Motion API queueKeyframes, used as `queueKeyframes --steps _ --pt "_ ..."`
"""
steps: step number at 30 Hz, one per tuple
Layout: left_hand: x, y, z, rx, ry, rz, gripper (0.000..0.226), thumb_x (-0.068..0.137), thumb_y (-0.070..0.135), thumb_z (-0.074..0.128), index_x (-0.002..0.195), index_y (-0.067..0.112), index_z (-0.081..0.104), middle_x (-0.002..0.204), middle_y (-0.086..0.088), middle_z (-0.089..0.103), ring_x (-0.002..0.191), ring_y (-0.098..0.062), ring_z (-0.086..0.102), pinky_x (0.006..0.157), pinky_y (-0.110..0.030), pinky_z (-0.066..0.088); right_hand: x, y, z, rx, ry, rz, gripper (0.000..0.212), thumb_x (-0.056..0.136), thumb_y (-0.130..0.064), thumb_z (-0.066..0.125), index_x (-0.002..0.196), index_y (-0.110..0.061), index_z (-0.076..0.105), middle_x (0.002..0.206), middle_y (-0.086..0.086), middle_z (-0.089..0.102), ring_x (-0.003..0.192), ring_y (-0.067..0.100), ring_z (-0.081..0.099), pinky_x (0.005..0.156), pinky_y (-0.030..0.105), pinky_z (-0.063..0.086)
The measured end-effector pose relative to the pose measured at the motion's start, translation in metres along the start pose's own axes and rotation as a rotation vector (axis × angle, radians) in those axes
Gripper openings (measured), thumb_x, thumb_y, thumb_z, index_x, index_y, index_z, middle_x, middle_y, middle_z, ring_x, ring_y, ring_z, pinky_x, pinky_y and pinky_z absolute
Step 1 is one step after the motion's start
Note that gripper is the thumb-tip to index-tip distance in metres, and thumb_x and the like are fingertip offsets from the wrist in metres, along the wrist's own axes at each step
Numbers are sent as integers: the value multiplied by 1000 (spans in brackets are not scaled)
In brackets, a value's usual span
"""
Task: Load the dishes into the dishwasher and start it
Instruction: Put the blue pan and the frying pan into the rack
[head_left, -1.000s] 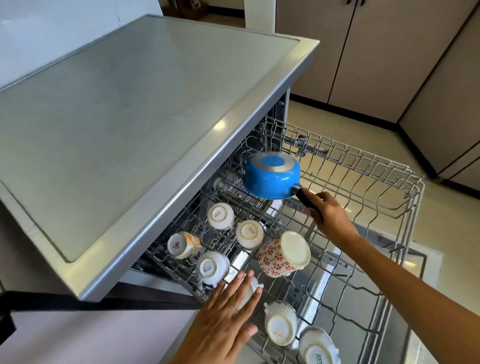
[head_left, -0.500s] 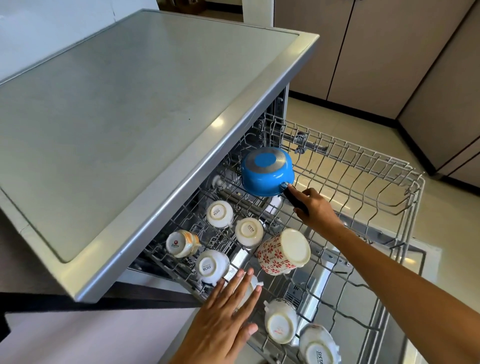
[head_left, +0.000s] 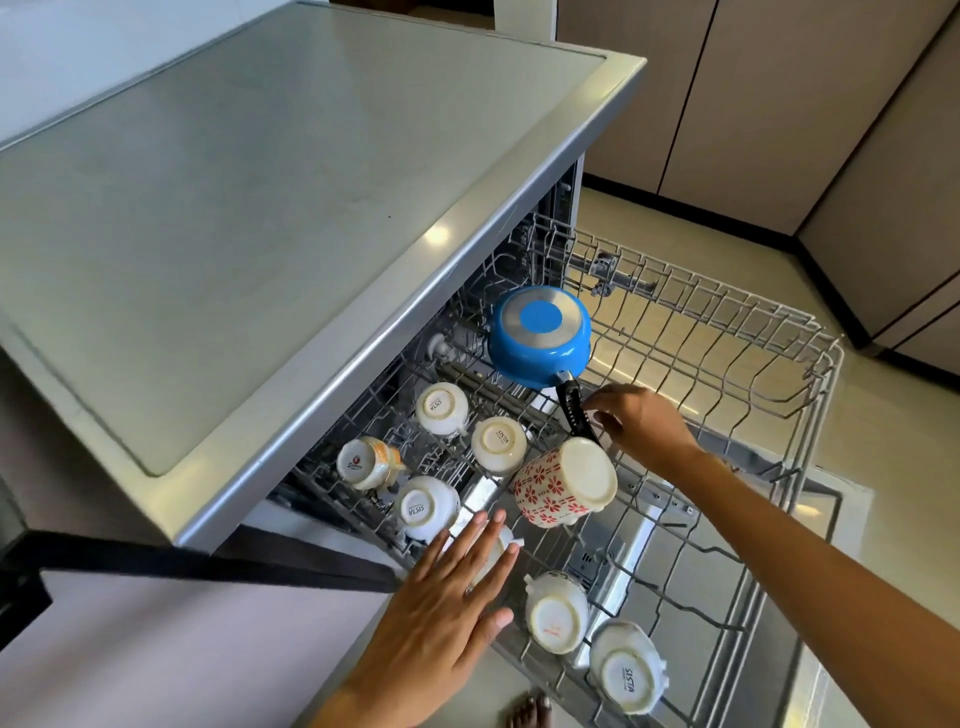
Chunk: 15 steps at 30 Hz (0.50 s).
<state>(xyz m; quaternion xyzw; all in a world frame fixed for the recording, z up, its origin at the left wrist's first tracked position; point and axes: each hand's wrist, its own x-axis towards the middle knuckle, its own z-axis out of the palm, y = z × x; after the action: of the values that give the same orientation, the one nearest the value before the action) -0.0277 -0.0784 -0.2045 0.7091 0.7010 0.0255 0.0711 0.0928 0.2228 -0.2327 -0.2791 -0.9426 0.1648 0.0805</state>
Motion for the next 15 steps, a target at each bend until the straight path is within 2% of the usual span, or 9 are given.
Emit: queueKeyframes --steps 4,6,8,11,15 --pt "-4 10 -9 -3 12 -65 52 104 45 19 147 19 34 158 -5 16 146 -21 12 112 -42 20 -26 -43 -34 173 186 7 18 83 -5 67 100 -11 72 97 4 72 77 23 69 66 41 58" --pt "-8 18 -28 20 58 -128 50 104 44 21 139 20 47 156 -5 24 145 -21 16 113 -44 27 -48 -78 -58 298 277 -14 17 82 -5 68 97 -12 72 91 1 73 71 16 67 65 35 58" --pt "-23 30 -63 -6 159 -187 48 103 42 24 131 20 56 153 -5 30 144 -20 20 114 -45 25 -78 -126 -86 406 331 -68 14 84 -11 67 98 -15 72 92 -5 71 71 8 65 66 29 57" --pt "-70 46 -137 -73 292 -311 44 100 40 31 129 18 57 150 -4 35 142 -20 26 115 -40 23 -120 -205 -124 549 357 -163 16 87 -17 62 98 -15 72 93 -8 70 75 7 65 65 30 56" --pt "-176 63 -228 -63 461 -576 43 94 33 39 117 10 66 132 -11 57 123 -25 53 103 -39 35 -154 -311 -160 627 277 -274 17 86 -12 62 100 -15 71 96 -3 71 81 15 68 68 36 56"
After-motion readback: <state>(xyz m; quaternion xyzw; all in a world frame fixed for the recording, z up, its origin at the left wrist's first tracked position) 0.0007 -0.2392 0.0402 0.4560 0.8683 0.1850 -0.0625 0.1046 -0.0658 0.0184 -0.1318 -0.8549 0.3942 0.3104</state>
